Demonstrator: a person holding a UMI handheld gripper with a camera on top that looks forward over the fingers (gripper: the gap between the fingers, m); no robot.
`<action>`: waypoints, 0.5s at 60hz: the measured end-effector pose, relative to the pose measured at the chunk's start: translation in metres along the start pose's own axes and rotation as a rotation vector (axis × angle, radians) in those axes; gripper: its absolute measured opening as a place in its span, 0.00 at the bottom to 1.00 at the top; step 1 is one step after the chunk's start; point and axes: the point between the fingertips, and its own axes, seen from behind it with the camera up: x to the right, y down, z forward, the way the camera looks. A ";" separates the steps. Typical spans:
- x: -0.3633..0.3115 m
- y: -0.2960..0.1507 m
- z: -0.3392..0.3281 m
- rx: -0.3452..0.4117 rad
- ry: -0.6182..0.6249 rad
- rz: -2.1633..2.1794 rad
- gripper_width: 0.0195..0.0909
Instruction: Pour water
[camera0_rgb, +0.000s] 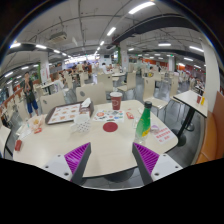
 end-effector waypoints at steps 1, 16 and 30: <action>0.010 0.002 0.005 0.006 0.010 -0.001 0.92; 0.112 -0.001 0.107 0.131 0.060 -0.012 0.92; 0.138 -0.033 0.221 0.245 0.024 -0.039 0.80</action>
